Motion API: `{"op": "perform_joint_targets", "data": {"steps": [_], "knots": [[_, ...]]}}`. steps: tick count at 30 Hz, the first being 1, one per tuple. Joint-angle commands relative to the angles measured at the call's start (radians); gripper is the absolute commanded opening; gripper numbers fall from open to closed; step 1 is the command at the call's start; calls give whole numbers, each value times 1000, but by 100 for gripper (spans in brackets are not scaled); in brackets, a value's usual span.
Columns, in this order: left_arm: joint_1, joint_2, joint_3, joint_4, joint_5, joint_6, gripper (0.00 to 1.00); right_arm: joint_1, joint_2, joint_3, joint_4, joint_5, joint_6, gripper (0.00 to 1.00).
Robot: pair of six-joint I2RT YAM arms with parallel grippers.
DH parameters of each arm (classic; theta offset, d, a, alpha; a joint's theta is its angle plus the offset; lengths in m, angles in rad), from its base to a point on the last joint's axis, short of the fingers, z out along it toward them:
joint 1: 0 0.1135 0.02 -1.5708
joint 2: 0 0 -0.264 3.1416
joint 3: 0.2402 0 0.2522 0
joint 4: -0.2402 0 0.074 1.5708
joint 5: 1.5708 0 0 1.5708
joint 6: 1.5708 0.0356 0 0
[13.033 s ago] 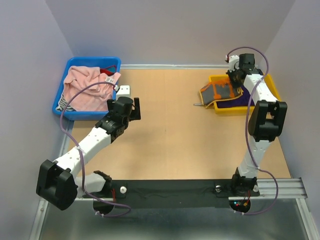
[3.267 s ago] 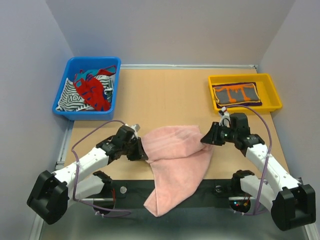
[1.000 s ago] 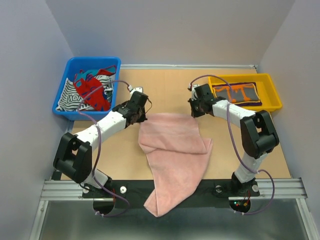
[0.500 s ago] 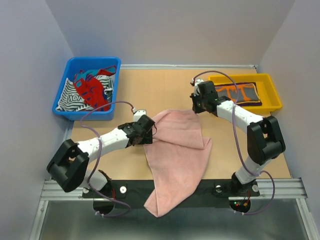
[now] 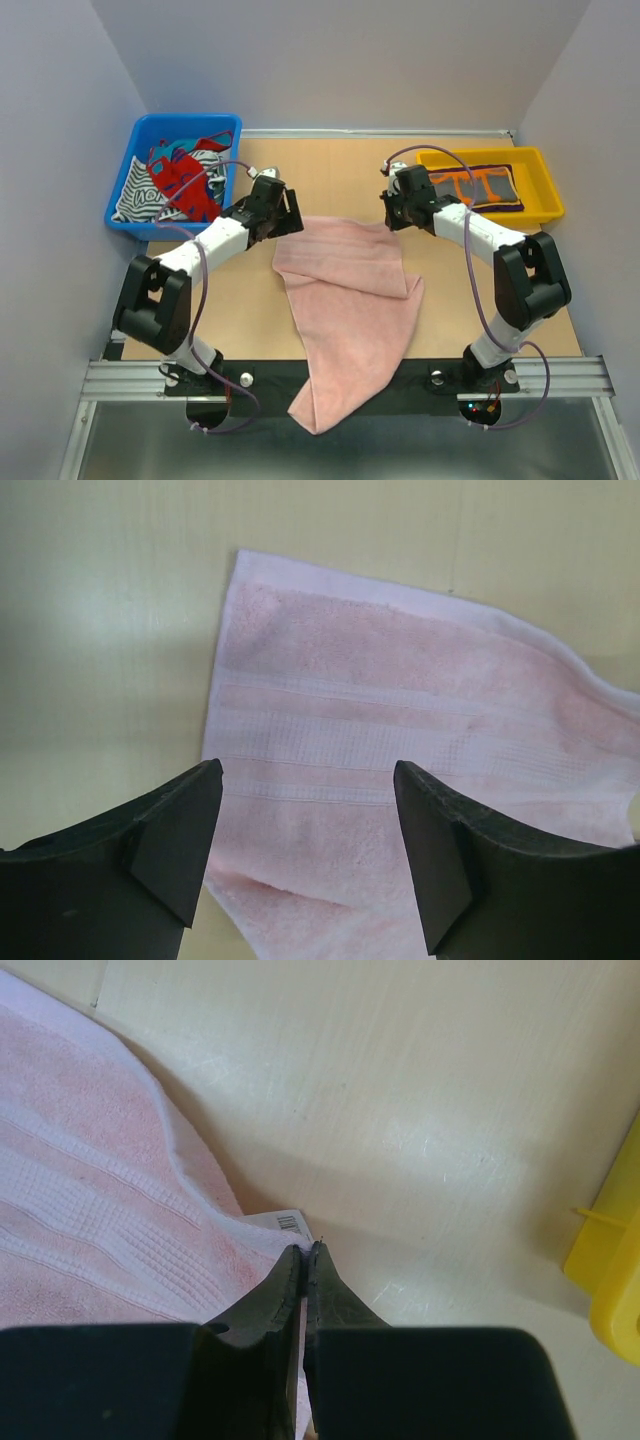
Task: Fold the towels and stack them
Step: Flatten out the crumpled towel
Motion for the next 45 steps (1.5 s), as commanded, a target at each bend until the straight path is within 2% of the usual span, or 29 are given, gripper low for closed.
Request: {"op": "perform_joint_targets", "data": {"steps": [1, 3, 7, 11, 12, 17, 27, 37, 42, 44, 45], "knots": [[65, 65, 14, 39, 132, -9, 80, 6, -47, -13, 47, -22, -12, 0], [105, 91, 5, 68, 138, -36, 80, 6, -46, -18, 49, -28, -14, 0], [114, 143, 35, 108, 117, -36, 79, 6, -43, -33, 57, -31, -12, 1], [114, 222, 98, 107, 103, -1, 71, 6, -32, -36, 64, -36, -12, 0], [114, 235, 112, 105, 64, 14, 69, 6, -29, -36, 66, -37, -12, 0], [113, 337, 233, 37, -42, 112, 67, 6, -20, -36, 75, -39, -12, 0], [71, 458, 365, -82, -75, 261, 66, 6, -24, -43, 86, -43, -14, 0], [47, 519, 390, -175, -156, 246, 65, 6, -40, -64, 90, -42, -14, 1], [33, 587, 398, -211, -162, 220, 60, 6, -34, -64, 98, -45, -12, 1], [33, 604, 401, -215, -147, 215, 56, 6, -35, -66, 100, -45, -13, 0], [34, 617, 401, -218, -142, 212, 51, 7, -37, -67, 101, -43, -14, 1]]}}
